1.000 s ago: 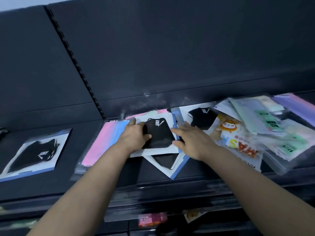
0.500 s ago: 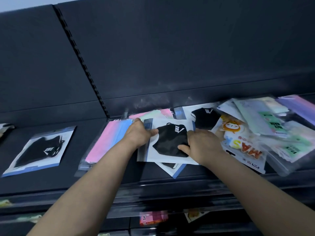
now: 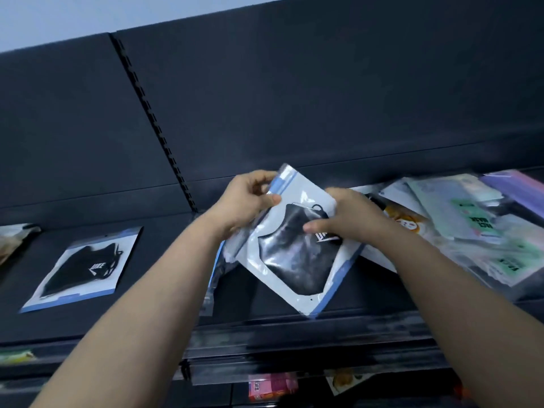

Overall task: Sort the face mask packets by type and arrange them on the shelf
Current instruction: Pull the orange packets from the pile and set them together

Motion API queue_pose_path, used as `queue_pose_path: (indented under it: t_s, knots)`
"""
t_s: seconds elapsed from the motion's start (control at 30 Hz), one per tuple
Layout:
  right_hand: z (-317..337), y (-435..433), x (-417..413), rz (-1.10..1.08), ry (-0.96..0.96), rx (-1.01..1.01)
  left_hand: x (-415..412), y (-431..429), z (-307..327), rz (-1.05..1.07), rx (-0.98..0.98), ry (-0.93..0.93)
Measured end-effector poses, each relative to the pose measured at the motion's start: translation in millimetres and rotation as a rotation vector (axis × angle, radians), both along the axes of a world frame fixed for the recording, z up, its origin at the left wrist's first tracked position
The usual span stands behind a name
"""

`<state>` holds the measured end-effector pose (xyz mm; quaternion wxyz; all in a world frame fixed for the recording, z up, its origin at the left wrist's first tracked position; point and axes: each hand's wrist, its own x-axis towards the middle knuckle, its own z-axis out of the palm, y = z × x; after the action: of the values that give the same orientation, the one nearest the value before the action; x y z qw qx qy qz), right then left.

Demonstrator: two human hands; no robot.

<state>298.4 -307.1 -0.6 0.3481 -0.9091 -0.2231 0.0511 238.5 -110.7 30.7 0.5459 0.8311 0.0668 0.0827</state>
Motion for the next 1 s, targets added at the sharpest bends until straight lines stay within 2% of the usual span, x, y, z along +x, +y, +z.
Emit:
queue_pose_path:
  t_s: [0.1, 0.17, 0.27, 0.33, 0.47, 0.63, 0.7, 0.83, 1.0]
  knots:
    - [-2, -10, 9, -0.19, -0.053, 0.087, 8, 4, -11, 0.348, 0.268, -0.125]
    - [-9, -19, 14, -0.39, -0.079, 0.17, 4, 11, -21, 0.414, 0.435, -0.038]
    - [-19, -35, 17, -0.594, -0.036, 0.274, -3, 14, -45, 0.273, 0.703, 0.338]
    - [-25, -41, 18, -0.636, -0.004, 0.322, -7, 14, -56, 0.264, 0.833, 0.484]
    - [-36, -44, 14, -0.605, 0.031, 0.313, -16, 4, -66, 0.224, 0.944, 0.562]
    - [-36, -48, 8, -0.715, -0.033, 0.43, -29, -39, -68, -0.104, 1.151, 0.495]
    - [-38, -50, 8, -0.743, -0.056, 0.47, -29, -47, -66, -0.189, 1.134, 0.505]
    - [-39, -53, 8, -0.786, -0.044, 0.55, -26, -44, -71, -0.255, 0.936, 0.508]
    - [-41, -51, 4, -0.78, -0.05, 0.607, -27, -53, -74, -0.017, 0.98, 0.495]
